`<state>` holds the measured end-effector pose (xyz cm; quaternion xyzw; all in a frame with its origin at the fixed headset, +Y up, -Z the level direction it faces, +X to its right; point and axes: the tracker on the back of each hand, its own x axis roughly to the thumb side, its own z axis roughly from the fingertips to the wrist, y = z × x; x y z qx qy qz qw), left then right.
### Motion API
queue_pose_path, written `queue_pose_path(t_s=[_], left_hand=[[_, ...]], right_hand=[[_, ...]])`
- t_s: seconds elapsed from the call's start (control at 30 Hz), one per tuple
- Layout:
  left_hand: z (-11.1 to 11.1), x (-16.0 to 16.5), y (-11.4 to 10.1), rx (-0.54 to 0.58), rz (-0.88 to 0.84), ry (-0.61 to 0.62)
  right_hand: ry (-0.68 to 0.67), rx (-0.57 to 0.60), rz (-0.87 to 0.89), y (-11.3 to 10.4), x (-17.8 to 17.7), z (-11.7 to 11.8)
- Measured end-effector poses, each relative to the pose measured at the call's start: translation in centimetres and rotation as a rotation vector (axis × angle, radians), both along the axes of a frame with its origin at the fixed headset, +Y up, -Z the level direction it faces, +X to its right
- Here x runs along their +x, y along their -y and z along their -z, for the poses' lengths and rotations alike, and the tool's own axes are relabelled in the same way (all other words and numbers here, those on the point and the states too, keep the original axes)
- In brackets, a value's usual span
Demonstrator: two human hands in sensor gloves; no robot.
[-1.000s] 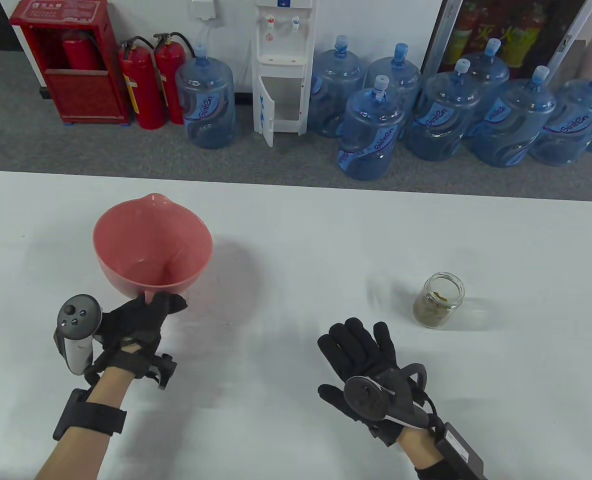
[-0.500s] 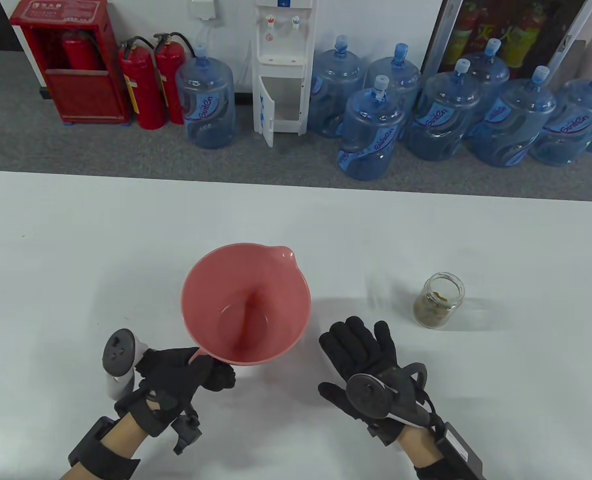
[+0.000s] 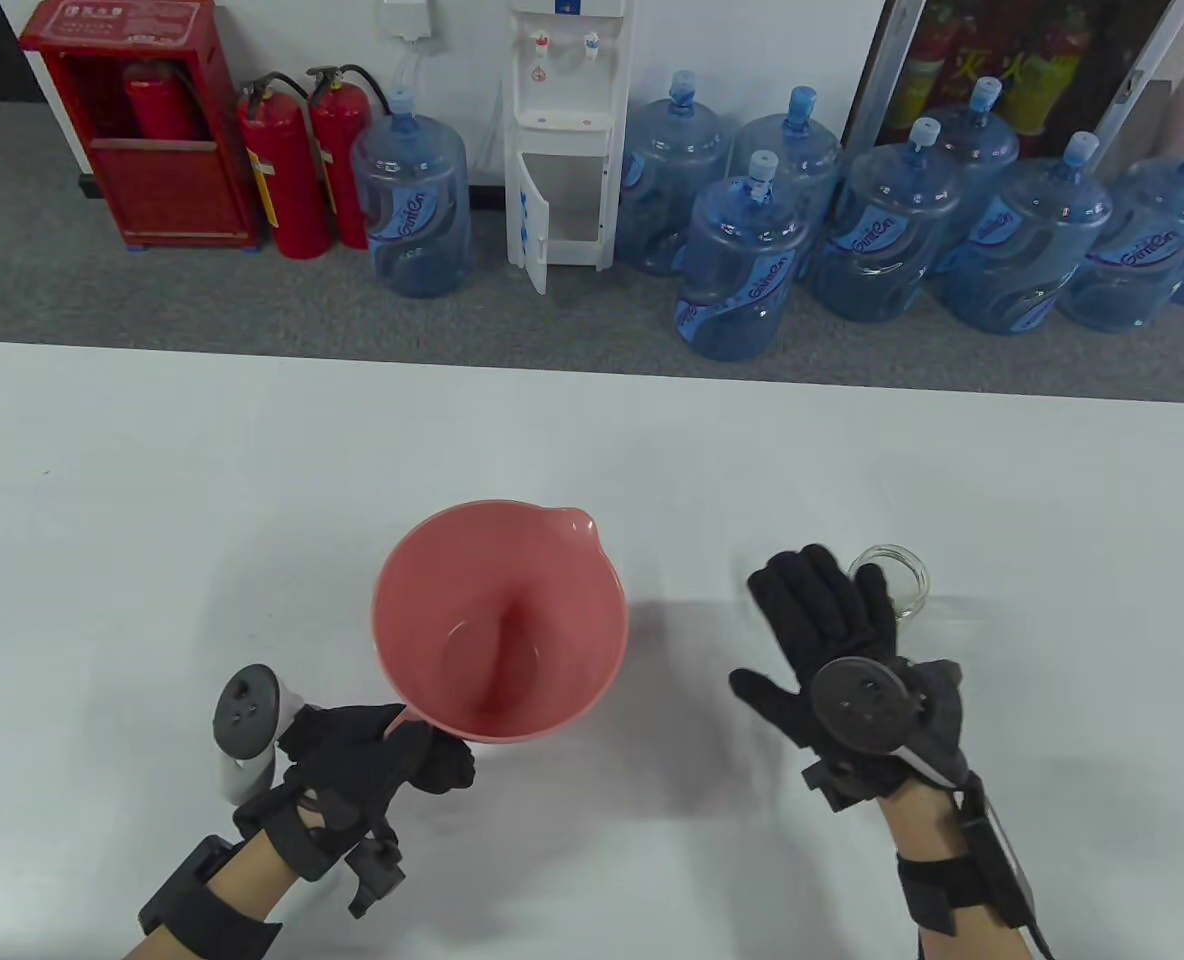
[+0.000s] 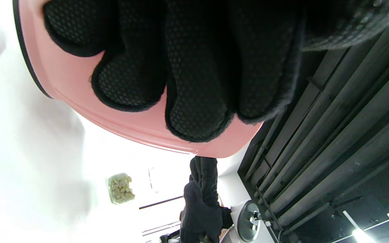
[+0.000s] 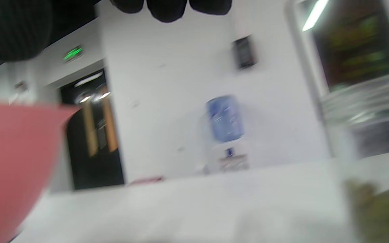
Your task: Hold salad bowl and receive raisins poured from storage jar
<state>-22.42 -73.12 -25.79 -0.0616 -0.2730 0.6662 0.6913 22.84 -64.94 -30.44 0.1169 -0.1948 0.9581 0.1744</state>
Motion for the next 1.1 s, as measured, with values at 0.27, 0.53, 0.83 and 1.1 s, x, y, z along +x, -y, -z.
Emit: queue_pose_path(t_s=[0.27,0.53,0.83,1.1], left_hand=[[0.0,-0.1,0.0,0.015,0.005,0.0],[0.0,-0.1,0.0,0.015,-0.001,0.003],[0.1,-0.8,0.0,0.017,-0.022,-0.048],[0.4,-1.8,0.3,-0.014,-0.03,-0.091]], right_hand=[[0.279,-0.252,0.547,4.7,10.5,3.6],[0.353,-0.517,0.396,8.1,11.8,5.1],[0.357,-0.573,0.441,9.6,10.8,5.7],[0.38,-0.565,0.445,9.6,10.7,5.7]])
